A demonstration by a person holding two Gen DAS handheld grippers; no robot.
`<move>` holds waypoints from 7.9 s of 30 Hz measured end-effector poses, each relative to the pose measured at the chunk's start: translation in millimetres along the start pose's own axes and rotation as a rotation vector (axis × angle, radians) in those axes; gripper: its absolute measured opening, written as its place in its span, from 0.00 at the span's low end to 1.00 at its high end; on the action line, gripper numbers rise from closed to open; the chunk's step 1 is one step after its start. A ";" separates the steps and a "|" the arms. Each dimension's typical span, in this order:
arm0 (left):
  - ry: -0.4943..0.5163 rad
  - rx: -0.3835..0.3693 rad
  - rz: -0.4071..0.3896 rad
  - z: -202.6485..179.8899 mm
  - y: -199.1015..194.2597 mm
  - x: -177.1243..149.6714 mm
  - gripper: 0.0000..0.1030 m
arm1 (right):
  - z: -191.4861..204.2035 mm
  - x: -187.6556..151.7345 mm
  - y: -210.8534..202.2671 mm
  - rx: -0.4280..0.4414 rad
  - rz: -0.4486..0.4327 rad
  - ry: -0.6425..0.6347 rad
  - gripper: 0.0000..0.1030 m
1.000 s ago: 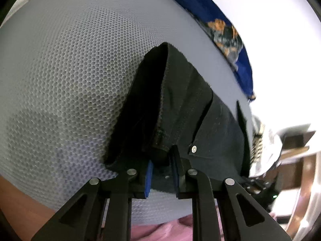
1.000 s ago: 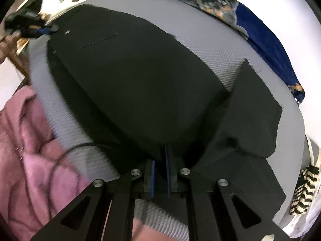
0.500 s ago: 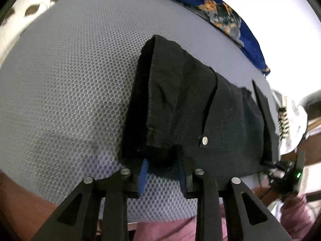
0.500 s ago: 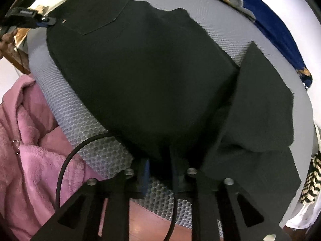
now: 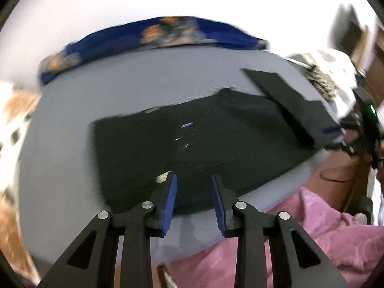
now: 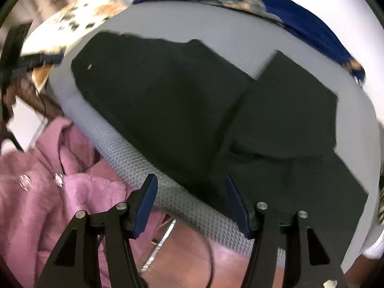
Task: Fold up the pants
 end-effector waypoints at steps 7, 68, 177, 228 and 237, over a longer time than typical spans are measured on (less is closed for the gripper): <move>0.185 -0.139 0.040 -81.4 80.3 15.9 0.31 | -66.2 14.6 -6.5 -0.168 0.014 0.265 0.53; 0.266 -0.303 0.108 -182.7 201.1 14.0 0.28 | -187.0 104.7 43.9 -0.463 0.023 0.745 0.07; -0.090 0.088 0.026 -42.1 198.8 97.9 0.28 | -384.3 -133.0 40.4 -0.282 -0.189 1.031 0.07; -0.175 0.049 -0.086 96.1 119.6 65.3 0.28 | 21.7 209.6 157.6 0.510 0.117 -0.003 0.24; -0.185 0.037 -0.097 100.8 120.9 64.3 0.28 | 9.5 230.8 175.1 0.433 0.004 0.107 0.08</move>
Point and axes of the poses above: each gripper's, at about its wrist camera, not at the fingertips, and y roughly the way its jaws point, z to its left, x to its top, the point moved 6 cm from there along y, roughly the way its jaws point, and after that the axes turned 11 degrees about -x, right-handed, at the moved point
